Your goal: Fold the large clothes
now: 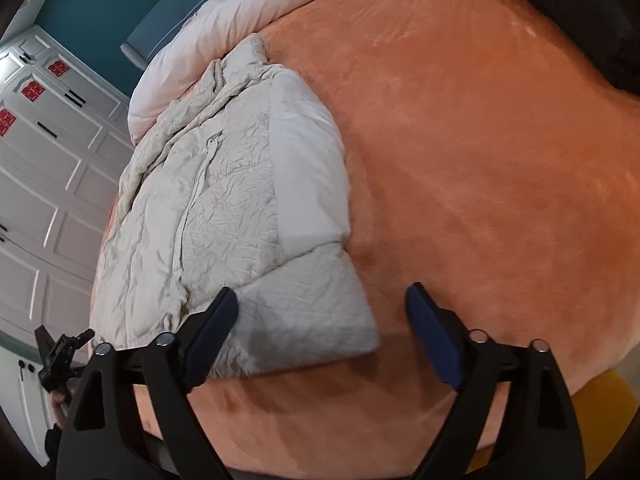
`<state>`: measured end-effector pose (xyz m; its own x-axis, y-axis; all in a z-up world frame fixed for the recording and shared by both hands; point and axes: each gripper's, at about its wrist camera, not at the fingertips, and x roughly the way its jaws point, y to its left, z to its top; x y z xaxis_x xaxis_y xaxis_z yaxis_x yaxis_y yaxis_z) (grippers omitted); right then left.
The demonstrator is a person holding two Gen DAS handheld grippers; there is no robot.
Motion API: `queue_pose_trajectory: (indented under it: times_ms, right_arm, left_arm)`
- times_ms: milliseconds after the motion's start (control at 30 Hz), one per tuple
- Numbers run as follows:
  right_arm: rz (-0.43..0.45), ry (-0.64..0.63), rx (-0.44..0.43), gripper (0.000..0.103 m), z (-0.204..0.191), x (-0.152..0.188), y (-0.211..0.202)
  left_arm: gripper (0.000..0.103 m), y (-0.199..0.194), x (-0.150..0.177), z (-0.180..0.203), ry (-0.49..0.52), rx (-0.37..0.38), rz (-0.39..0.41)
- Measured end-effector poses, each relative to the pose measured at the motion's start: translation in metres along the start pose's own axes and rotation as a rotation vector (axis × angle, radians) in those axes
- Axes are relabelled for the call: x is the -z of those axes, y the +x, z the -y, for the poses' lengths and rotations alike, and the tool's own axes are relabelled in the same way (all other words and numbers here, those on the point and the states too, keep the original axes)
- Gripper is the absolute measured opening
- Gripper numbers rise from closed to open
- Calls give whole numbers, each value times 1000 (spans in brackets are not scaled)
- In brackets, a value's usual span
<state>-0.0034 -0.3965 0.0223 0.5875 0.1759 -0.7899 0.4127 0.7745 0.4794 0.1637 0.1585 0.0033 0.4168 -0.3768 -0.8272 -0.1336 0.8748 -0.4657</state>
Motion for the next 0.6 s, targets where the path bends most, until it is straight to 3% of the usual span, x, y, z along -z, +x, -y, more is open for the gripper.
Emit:
queue_pose_trajectory:
  times_ms: [67, 100, 167, 267, 300, 333, 400, 600]
  right_arm:
    - [-3, 0, 0, 83, -5, 2, 3]
    - [-26, 5, -35, 73, -10, 3, 6]
    - [-50, 14, -41, 66, -17, 5, 8]
    - [-46, -15, -41, 39, -25, 7, -1]
    - [-43, -21, -52, 27, -27, 8, -5]
    - [-31, -34, -56, 22, -31, 8, -11]
    - [-15, -72, -43, 14, -40, 9, -20]
    - [-40, -192, -17, 11, -59, 15, -56]
  left_arm:
    - [82, 4, 1, 7, -2, 20, -22]
    - [79, 4, 3, 9, 5, 23, -31]
    - [66, 5, 6, 19, 48, 15, -49]
    - [47, -1, 11, 27, 86, -9, -37]
    - [31, -5, 12, 27, 88, 0, -35]
    - [9, -9, 12, 26, 88, 10, -31]
    - [6, -21, 13, 24, 82, 56, -22]
    - [3, -74, 29, 40, 194, 78, 12]
